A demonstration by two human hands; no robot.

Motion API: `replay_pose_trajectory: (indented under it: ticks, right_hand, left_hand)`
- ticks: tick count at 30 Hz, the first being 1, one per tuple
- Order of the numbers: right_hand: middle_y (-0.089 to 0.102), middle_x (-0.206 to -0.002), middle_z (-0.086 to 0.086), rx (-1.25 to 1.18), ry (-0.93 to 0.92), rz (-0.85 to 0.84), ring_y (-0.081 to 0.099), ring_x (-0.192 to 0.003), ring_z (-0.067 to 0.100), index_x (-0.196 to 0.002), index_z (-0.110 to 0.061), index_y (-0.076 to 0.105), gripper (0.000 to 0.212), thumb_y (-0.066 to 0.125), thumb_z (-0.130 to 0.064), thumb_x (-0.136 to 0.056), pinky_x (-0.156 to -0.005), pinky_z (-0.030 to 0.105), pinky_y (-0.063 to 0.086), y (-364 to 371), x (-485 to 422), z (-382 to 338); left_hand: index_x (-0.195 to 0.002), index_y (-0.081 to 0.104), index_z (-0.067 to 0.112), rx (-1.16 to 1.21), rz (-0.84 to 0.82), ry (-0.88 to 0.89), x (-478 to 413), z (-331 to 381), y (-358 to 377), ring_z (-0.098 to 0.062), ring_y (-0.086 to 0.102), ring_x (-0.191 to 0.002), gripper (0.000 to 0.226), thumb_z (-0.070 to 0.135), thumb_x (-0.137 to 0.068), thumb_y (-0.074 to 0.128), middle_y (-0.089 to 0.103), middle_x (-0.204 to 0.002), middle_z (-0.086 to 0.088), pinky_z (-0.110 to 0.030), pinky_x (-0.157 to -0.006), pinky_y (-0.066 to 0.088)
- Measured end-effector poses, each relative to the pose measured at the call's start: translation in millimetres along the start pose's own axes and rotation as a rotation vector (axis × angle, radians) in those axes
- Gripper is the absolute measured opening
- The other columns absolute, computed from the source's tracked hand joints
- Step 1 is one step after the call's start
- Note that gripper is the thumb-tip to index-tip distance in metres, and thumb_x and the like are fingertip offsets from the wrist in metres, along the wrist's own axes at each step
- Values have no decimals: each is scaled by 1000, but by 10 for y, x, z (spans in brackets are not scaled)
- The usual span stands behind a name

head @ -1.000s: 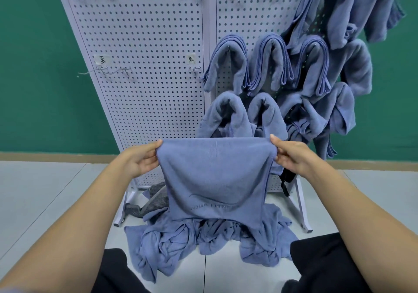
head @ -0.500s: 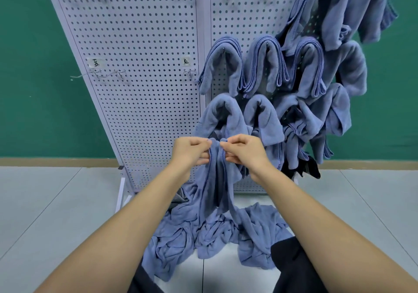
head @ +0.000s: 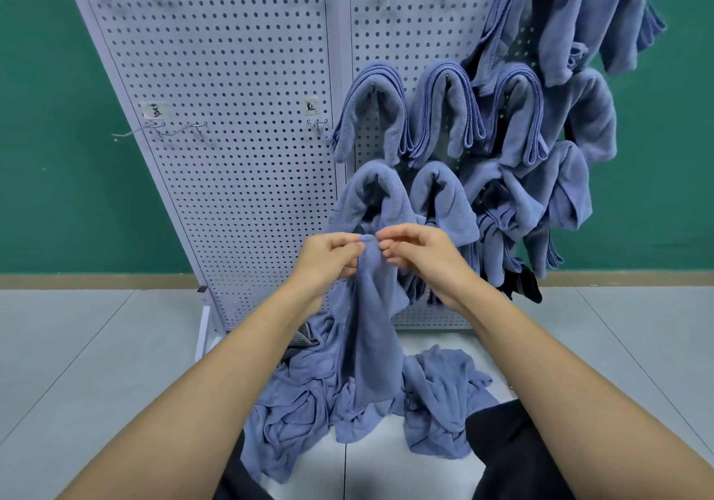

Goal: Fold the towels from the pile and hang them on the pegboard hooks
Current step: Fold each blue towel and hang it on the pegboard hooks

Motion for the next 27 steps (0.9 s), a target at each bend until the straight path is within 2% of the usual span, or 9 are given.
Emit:
replay_pose_trajectory:
  ticks: [3, 8, 11, 14, 16, 19, 22, 25, 27]
  right_hand:
    - [62, -104, -5, 330, -155, 45, 57, -94, 5, -103, -23, 65, 22, 68, -10, -86, -89, 19, 45, -160, -55, -32]
    - [46, -135, -11, 748, -144, -189, 33, -127, 8, -129, -28, 53, 60, 77, -41, -76, -105, 27, 27, -230, -183, -75]
    - [66, -104, -2, 810, -157, -262, 53, -98, 9, -102, -13, 67, 32, 75, -36, -80, -90, 29, 40, -180, -249, -155]
    - [57, -73, 4, 883, -211, -231, 46, -67, 11, -83, -6, 61, 28, 68, -33, -87, -69, 33, 40, -125, -302, -271]
    - [58, -75, 4, 972, -223, -206, 47, -67, 13, -85, -7, 60, 28, 64, -34, -89, -69, 34, 42, -79, -317, -373]
    - [61, -84, 15, 988, -198, -204, 46, -70, 16, -93, 0, 61, 30, 60, -30, -92, -63, 29, 36, -44, -322, -568]
    - [50, -72, 8, 984, -178, -178, 42, -66, 15, -79, 0, 58, 30, 59, -27, -93, -58, 25, 30, -45, -300, -810]
    - [40, -67, 7, 930, -196, -142, 37, -62, 14, -68, -5, 45, 37, 59, -28, -93, -60, 28, 28, -71, -271, -1082]
    - [47, -74, 11, 799, -184, -105, 44, -68, 18, -79, 6, 51, 40, 60, -30, -92, -66, 30, 34, -117, -252, -1275]
  left_hand:
    - [-103, 71, 15, -11, -70, 12, -9, 15, -24, -14, 54, -78, 20, 11, -93, 54, 61, -88, -8, -27, -78, 49]
    - [-97, 68, 19, 23, -184, 74, 8, 68, -53, -7, 62, -82, 27, 6, -97, 45, 69, -90, 2, -25, -79, 50]
    - [-95, 67, 21, 66, -166, 72, -6, 71, -132, -5, 61, -82, 28, 6, -98, 44, 68, -86, 6, -23, -79, 49]
    - [-99, 66, 22, 51, -85, 50, -15, 49, -244, -6, 59, -80, 19, 12, -97, 50, 66, -87, 5, -23, -78, 50]
    - [-111, 60, 20, 25, -86, 14, 16, 20, -314, -9, 60, -85, 18, 18, -94, 57, 65, -99, 1, -27, -83, 50]
    - [-125, 49, 24, -58, -180, -79, 90, -105, -376, -12, 63, -96, 41, 25, -88, 67, 63, -113, 0, -33, -91, 49]
    - [-131, 45, 23, -122, -245, -214, 165, -277, -334, -15, 62, -97, 51, 27, -86, 68, 61, -113, 1, -34, -90, 50]
    - [-137, 39, 17, -92, -212, -317, 213, -396, -249, -15, 58, -90, 58, 25, -87, 68, 56, -115, -3, -28, -76, 53]
    - [-140, 38, 13, 16, -186, -384, 251, -435, -198, -16, 56, -77, 66, 27, -84, 71, 58, -108, -4, -34, -82, 53]
Point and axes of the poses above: each hand's wrist, its own x-axis away from the middle knuckle, its own y-axis out of the palm, z = x × y, the point moved 1 cm from there along -x, towards the middle knuckle
